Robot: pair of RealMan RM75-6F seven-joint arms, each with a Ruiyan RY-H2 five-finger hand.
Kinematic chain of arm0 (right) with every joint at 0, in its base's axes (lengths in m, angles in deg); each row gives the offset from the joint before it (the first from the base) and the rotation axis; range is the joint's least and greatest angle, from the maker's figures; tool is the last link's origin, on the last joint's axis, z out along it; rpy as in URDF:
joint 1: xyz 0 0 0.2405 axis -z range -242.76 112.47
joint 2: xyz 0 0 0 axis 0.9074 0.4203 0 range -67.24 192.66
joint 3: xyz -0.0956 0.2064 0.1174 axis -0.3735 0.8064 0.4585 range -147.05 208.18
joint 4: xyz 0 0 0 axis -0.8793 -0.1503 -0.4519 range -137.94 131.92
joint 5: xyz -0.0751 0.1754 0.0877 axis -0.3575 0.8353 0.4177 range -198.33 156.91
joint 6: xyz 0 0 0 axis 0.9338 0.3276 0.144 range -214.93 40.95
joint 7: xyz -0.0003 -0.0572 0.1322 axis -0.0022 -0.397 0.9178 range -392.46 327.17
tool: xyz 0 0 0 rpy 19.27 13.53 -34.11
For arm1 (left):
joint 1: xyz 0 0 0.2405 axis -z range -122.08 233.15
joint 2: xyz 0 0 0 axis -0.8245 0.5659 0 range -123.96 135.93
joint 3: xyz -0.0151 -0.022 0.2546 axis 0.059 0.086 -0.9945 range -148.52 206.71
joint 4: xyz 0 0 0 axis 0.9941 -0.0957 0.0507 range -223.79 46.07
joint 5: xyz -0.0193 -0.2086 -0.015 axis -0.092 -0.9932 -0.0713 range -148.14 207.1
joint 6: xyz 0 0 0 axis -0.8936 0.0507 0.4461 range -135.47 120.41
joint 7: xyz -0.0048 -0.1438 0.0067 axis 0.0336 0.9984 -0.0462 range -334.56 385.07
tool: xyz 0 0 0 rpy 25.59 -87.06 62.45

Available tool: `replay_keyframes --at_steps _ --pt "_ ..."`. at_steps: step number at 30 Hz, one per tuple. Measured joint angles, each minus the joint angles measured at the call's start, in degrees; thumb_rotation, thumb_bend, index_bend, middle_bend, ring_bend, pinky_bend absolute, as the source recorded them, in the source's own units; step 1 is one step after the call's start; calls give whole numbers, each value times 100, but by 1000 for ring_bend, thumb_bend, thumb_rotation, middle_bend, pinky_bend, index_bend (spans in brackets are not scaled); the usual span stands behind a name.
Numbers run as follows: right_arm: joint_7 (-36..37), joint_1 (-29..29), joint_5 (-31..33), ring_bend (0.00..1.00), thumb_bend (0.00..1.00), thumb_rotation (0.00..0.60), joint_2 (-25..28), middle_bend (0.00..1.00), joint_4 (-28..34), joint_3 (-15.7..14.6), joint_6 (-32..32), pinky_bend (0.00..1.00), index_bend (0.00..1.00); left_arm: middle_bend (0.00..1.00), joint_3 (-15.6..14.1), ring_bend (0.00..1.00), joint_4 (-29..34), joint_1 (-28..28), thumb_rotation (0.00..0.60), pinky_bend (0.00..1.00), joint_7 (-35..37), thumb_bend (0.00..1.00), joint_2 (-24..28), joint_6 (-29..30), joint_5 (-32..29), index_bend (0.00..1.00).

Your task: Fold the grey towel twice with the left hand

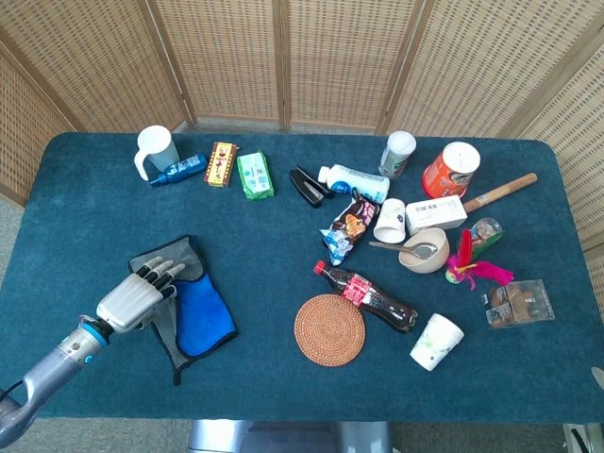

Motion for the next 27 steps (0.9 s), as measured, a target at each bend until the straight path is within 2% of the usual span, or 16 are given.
replay_keyframes --at_steps 5,9,12,16,21,27 --pt "15 6 17 0 0 600 5 0 5 7 10 0 0 0 -16 0 -62 -4 600 148 280 377 -15 236 258 345" --pt "11 -2 4 0 0 600 4 0 0 0 -7 0 0 0 -103 0 -182 -36 600 154 484 378 11 380 452 470" --pt "3 -5 -13 0 0 600 3 0 3 -7 -8 0 0 0 -129 0 -238 -66 600 166 617 379 33 469 525 524" --pt "9 5 -22 0 0 600 8 0 10 -9 15 0 0 0 -141 0 -303 -72 600 177 773 381 31 593 657 515" --pt "18 14 -35 0 0 600 14 0 15 -12 32 0 0 0 -130 0 -486 -65 600 173 878 383 -30 780 835 379" --pt "4 11 -51 0 0 600 13 0 21 -23 26 0 0 0 -49 0 -592 15 600 152 673 381 -127 675 850 335"
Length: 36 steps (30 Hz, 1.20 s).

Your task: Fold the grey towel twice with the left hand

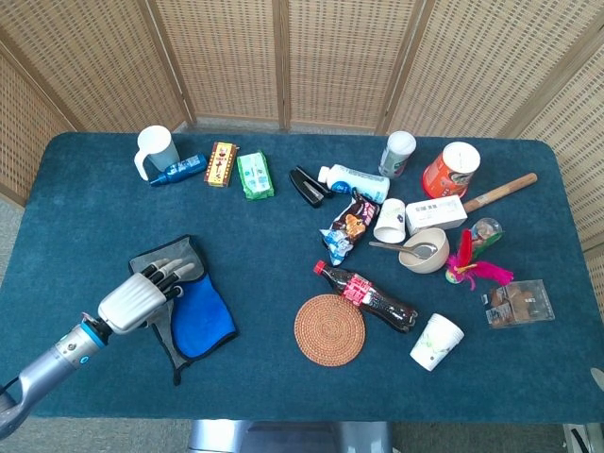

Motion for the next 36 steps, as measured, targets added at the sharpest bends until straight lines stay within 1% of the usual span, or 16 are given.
replay_keyframes --at_steps 7,11,14,17,21,26,36 --pt "27 12 28 0 0 600 9 0 4 12 23 0 0 0 109 0 12 197 600 124 -422 382 -87 -408 -70 321" --pt "41 13 68 0 0 600 11 0 3 25 20 0 0 0 168 0 137 332 600 119 -734 381 -112 -734 -164 332" --pt "40 6 94 0 0 600 10 0 3 32 -1 0 0 0 174 0 210 354 600 126 -800 382 -98 -789 -211 349" --pt "27 -3 96 0 0 600 6 0 3 32 -16 0 0 0 158 0 210 347 600 130 -812 382 -87 -795 -221 384" --pt "9 -15 89 0 0 600 0 0 0 25 -43 0 0 0 139 0 187 338 600 136 -809 382 -98 -809 -235 494" --pt "11 -15 99 0 0 600 0 0 1 30 -38 0 0 0 121 0 144 347 600 141 -843 382 -132 -827 -220 591" --pt "50 -14 68 0 0 600 15 0 -3 15 -50 0 0 0 129 0 111 359 600 146 -976 396 -198 -862 -249 606"
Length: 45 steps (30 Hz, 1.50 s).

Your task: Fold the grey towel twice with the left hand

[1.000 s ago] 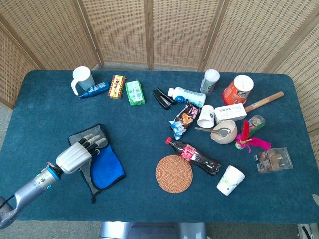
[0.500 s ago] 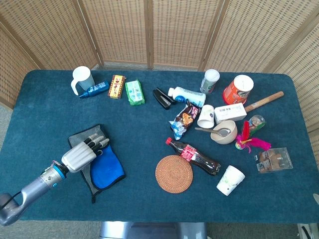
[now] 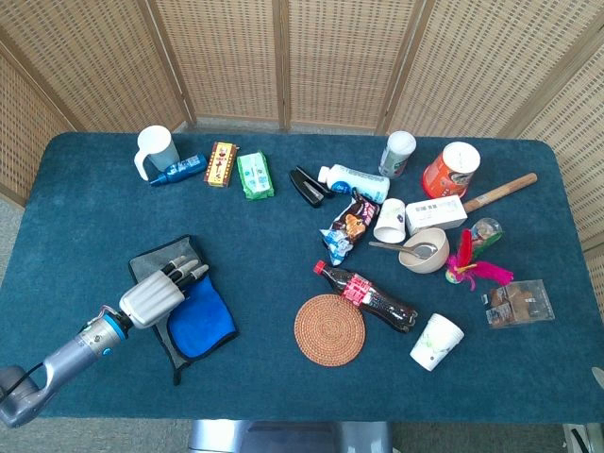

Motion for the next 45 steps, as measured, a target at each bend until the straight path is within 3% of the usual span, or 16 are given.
replay_keyframes --at_steps 30,45 --pt "-61 -22 -39 0 0 600 -12 0 5 -28 -35 0 0 0 -209 0 145 -244 600 170 248 422 227 246 5 672" --pt "-245 -41 -62 0 0 600 -67 0 40 -48 -41 0 0 0 -319 0 -73 -366 600 170 443 422 285 317 47 675"
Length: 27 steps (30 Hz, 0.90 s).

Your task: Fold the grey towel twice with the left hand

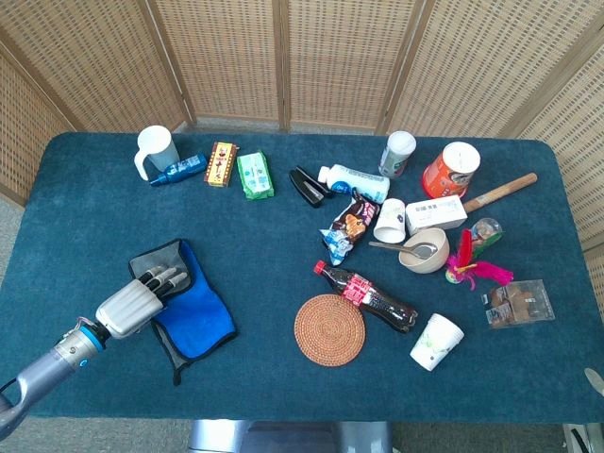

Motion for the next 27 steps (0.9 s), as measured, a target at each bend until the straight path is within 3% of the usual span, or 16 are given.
replay_keyframes --at_steps 12,18,27 --pt "-108 -25 11 0 0 600 -35 0 11 -6 -32 0 0 0 -10 0 -216 -80 600 174 118 422 22 -11 -75 675" --pt "-123 -27 17 0 0 600 -37 0 23 -8 -36 0 0 0 -4 0 -251 -93 600 190 194 432 5 15 -68 514" --pt "-103 -33 36 0 0 600 -23 0 21 -9 -61 0 0 0 -145 0 -423 -100 600 216 1172 445 90 656 392 555"
